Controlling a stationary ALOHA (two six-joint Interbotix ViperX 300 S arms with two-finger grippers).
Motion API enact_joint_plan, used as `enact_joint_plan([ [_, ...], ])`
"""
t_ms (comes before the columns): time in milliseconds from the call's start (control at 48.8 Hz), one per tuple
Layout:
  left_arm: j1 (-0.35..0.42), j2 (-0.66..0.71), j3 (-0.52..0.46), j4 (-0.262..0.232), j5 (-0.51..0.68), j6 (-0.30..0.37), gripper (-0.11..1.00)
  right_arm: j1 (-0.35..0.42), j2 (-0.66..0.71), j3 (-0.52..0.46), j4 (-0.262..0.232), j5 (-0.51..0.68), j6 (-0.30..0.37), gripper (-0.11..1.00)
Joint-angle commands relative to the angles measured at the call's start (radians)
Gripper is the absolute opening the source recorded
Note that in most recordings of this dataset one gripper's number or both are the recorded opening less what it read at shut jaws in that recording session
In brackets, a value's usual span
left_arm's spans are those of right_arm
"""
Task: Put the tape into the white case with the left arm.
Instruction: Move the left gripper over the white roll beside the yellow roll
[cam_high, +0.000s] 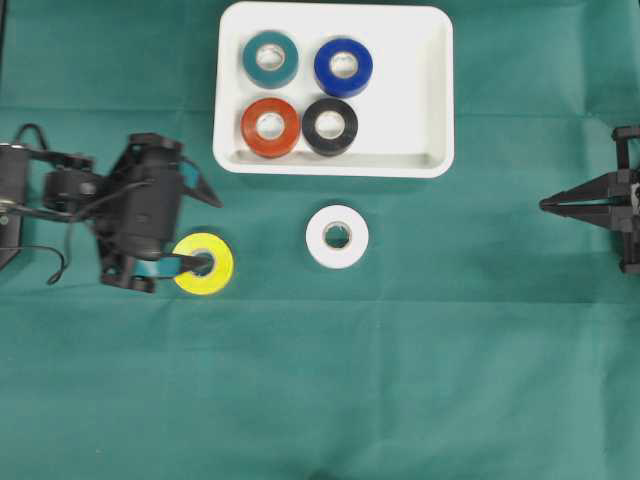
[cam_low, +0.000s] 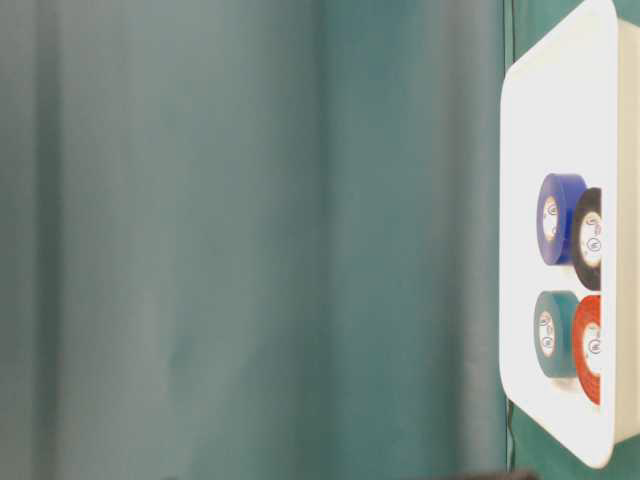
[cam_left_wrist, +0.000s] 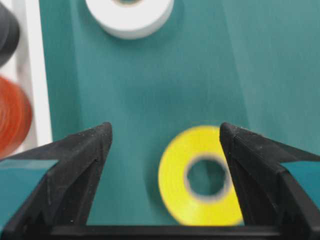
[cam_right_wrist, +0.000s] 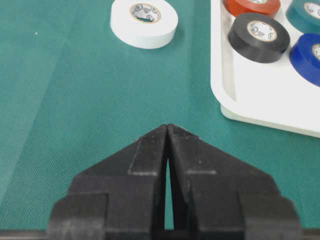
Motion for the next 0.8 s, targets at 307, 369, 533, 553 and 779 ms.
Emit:
enact_joint_plan([
  [307, -0.005, 0.219, -0.225, 0.002, -0.006, 0.003, 0.86, -0.002, 0.006, -0.009, 0.0, -0.011, 0.0, -0.09],
  [369, -0.006, 0.245, -0.252, 0.002, -0.006, 0.003, 0.86, 0.0, 0.006, -0.009, 0.0, -0.011, 0.0, -0.09],
  [533, -0.012, 0.308, -0.321, 0.002, -0.002, 0.003, 0.86, 0.0, 0.006, -0.009, -0.002, -0.011, 0.0, -0.09],
  [553, -0.015, 0.316, -0.328, 0.002, -0.002, 0.003, 0.86, 0.0, 0.006, -0.009, 0.0, -0.011, 0.0, -0.09],
  [779, -0.032, 0.391, -0.407, 0.002, 0.025, 0.003, 0.86, 0.0, 0.006, -0.009, 0.0, -0.011, 0.0, -0.09],
])
